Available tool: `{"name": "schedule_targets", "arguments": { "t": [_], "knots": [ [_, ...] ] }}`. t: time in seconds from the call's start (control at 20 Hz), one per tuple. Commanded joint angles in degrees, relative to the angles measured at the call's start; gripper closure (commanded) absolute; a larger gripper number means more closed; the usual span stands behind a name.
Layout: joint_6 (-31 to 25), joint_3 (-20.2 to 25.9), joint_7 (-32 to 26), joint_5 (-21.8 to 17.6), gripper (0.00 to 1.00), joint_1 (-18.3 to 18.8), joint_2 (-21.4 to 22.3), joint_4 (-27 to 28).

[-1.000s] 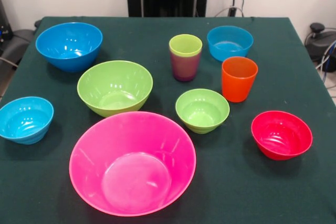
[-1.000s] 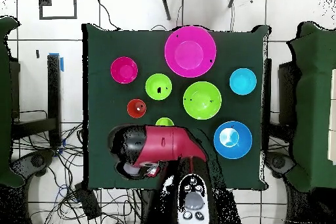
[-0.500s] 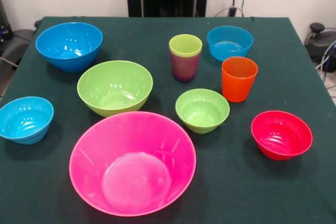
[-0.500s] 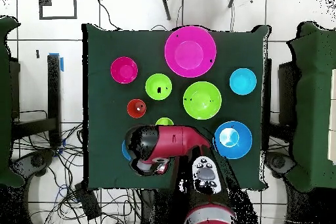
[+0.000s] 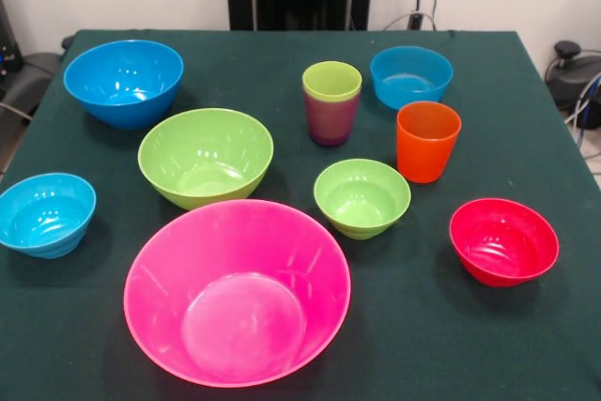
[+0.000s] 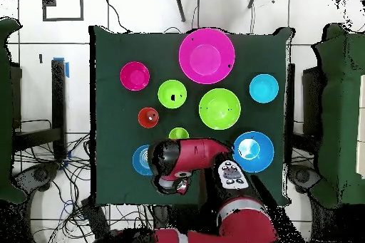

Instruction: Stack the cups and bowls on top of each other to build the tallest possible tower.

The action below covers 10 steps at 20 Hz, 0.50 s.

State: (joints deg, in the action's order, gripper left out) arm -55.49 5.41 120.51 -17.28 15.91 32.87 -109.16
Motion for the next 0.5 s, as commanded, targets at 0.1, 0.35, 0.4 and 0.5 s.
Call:
{"name": "schedule_targets", "arguments": {
  "t": [0.1, 0.35, 0.4, 0.5],
  "knots": [
    [4.41, 8.49, -12.43, -6.06, 0.00, 2.89, -6.68, 8.22],
    [-2.64, 10.70, -14.53, -6.84, 0.00, 4.10, -10.58, 15.17],
    [-3.85, 10.98, -14.98, -7.26, 0.00, 4.06, -11.33, 16.75],
    [-5.86, 11.59, -15.84, -7.74, 0.00, 4.27, -12.98, 19.43]
  ]
}}
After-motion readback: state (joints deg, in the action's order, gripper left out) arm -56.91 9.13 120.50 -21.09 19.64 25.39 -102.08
